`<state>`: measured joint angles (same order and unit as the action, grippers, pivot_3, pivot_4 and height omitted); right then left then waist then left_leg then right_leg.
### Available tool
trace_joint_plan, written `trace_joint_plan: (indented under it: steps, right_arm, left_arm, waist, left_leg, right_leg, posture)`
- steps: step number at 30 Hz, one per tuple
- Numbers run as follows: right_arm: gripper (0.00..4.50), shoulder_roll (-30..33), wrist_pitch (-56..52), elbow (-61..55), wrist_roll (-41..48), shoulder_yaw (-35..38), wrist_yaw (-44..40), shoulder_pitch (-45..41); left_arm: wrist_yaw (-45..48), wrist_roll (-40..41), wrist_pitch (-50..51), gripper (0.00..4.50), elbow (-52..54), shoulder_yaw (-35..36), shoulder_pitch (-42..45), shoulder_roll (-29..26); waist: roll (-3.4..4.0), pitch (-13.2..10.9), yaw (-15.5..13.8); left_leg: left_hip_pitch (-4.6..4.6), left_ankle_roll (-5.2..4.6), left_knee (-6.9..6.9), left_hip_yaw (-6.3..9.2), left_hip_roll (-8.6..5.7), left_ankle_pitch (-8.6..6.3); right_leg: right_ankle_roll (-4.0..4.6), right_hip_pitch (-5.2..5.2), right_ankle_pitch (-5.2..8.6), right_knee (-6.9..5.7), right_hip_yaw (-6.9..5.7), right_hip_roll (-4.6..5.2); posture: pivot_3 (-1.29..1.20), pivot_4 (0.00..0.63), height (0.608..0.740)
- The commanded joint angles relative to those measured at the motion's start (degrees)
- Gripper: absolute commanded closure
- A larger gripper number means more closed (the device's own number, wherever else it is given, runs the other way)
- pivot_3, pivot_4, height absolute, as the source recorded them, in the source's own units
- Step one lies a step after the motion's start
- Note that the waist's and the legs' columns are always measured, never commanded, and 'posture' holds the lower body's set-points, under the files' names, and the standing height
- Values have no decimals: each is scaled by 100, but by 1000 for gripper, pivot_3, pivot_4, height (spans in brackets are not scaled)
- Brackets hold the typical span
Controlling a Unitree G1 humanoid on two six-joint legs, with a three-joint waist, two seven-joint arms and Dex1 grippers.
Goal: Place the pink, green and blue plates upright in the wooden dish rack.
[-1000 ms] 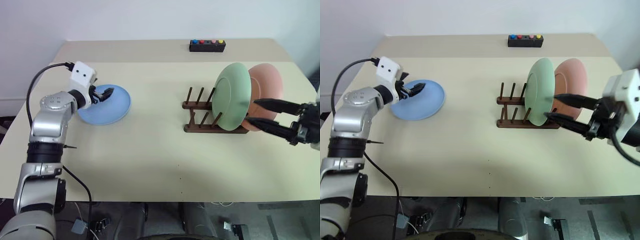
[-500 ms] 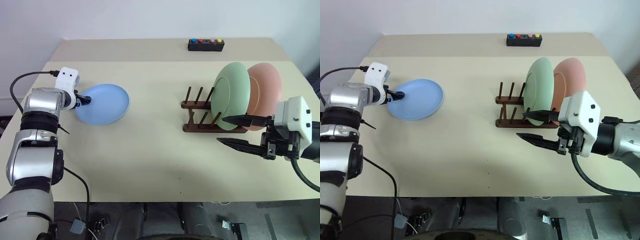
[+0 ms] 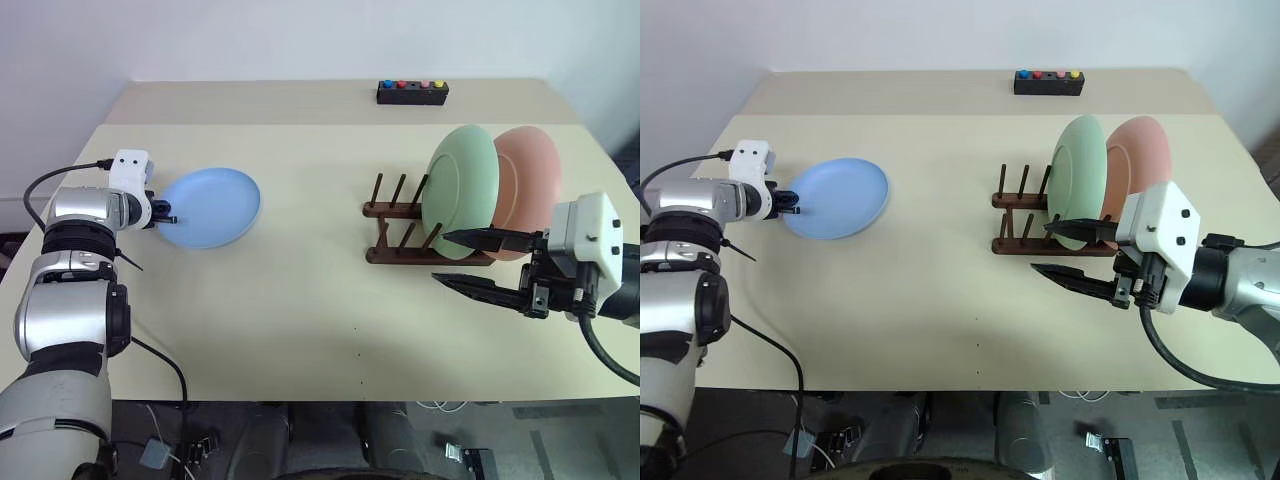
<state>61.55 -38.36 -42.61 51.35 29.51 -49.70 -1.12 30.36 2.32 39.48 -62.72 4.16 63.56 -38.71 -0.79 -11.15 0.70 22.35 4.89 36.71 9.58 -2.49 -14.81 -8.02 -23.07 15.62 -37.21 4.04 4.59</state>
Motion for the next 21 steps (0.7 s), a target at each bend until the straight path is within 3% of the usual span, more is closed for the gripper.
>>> trace_joint_plan:
  steps: [1,8,12,19,21]
  right_arm:
    - [2084,-38,95,-101,-16,80,27,-42]
    - [2084,-69,164,63,-206,15,92,-168]
    - [2084,-173,299,215,-420,-255,367,-650]
    - [2084,-321,632,360,-973,-764,690,-1425]
    - [2084,-225,1083,396,-1682,-1105,715,-1601]
  left_arm:
    - [-33,107,125,4479,15,155,-110,23]
    - [395,743,18,4479,1346,690,-510,190]
    - [657,1725,133,4479,3336,1347,-1161,585]
    - [-81,2441,1035,4479,5581,1324,-1274,1413]
    - [-568,2431,1209,4479,5763,1276,-998,1729]
  waist:
    - [0,0,4]
    - [-2,-1,1]
    - [-3,-2,16]
    - [-5,-3,-9]
    - [-6,-4,-1]
  left_leg:
    - [1,0,6,0,-1,0]
    - [5,0,19,4,-2,0]
    - [9,0,21,2,0,0]
    - [14,1,29,2,-1,0]
    - [14,1,29,3,-2,0]
  right_leg:
    - [-1,1,0,0,0,0]
    - [-1,4,-1,-5,0,1]
    - [-1,-1,-1,-5,1,4]
    - [-2,-4,-3,-5,1,6]
    - [-2,-4,-3,-4,0,5]
  posture:
    - [0,150,740]
    - [0,150,740]
    - [0,150,740]
    - [0,150,740]
    - [0,150,740]
